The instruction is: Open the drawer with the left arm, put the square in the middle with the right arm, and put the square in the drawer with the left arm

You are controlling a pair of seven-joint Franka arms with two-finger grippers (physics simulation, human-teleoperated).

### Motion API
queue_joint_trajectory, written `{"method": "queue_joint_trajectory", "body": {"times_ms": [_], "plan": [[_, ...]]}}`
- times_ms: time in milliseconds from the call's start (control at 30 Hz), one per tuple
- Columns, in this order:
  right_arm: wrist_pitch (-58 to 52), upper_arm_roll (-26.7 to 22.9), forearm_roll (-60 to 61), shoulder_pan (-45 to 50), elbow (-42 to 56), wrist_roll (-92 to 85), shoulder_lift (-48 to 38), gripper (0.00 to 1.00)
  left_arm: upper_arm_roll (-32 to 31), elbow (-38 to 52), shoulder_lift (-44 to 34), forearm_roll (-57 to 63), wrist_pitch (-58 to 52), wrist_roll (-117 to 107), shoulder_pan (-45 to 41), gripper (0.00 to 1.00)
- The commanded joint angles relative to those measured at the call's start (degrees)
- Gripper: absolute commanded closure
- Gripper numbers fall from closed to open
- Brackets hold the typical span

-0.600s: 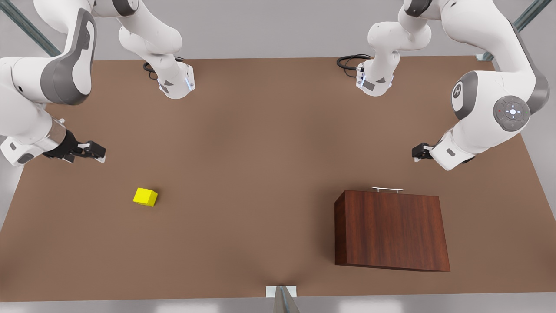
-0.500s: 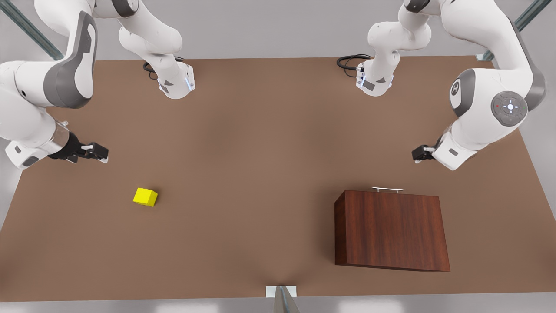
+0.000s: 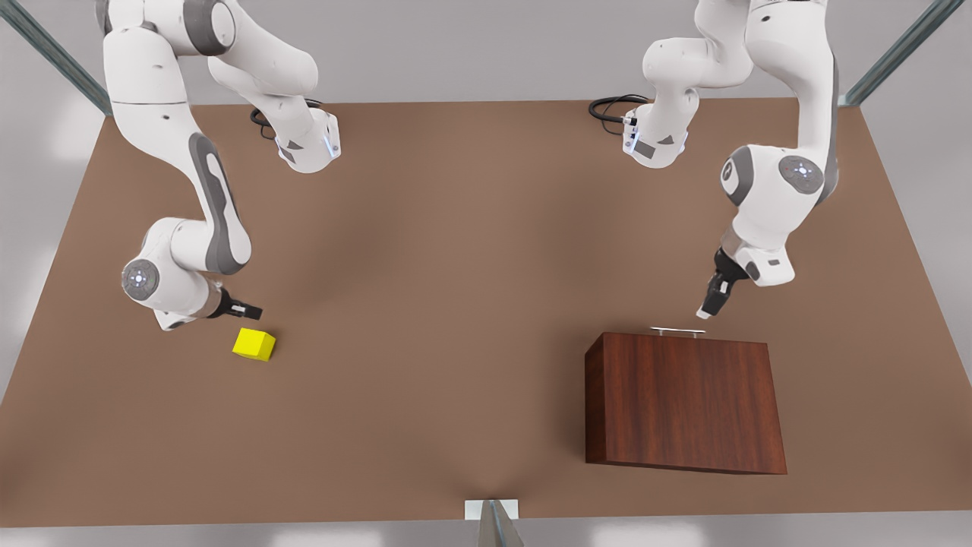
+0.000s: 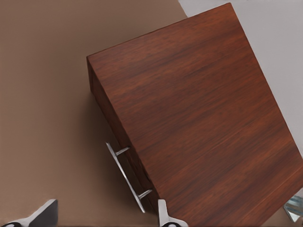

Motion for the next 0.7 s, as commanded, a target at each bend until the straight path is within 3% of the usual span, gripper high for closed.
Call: {"method": "queue_joint_trajectory", "body": {"times_ms": [0, 400, 667], "plan": [[-0.4, 0.0, 0.1, 0.4, 0.4, 0.1, 0.4, 0.00, 0.0, -0.4, 0.0, -2.1, 0.3, -0.3, 0.0, 0.00], [7.5, 0.0, 0.3, 1.0, 1.2, 3.3, 7.9, 0.00, 0.0, -4.0, 4.7, -17.0, 8.7, -2.9, -0.1, 0.00], [13.8, -0.1, 0.3, 1.1, 3.3, 2.7, 12.7, 0.00, -0.1, -4.0, 8.9, -18.5, 12.4, -2.9, -1.0, 0.00]]}}
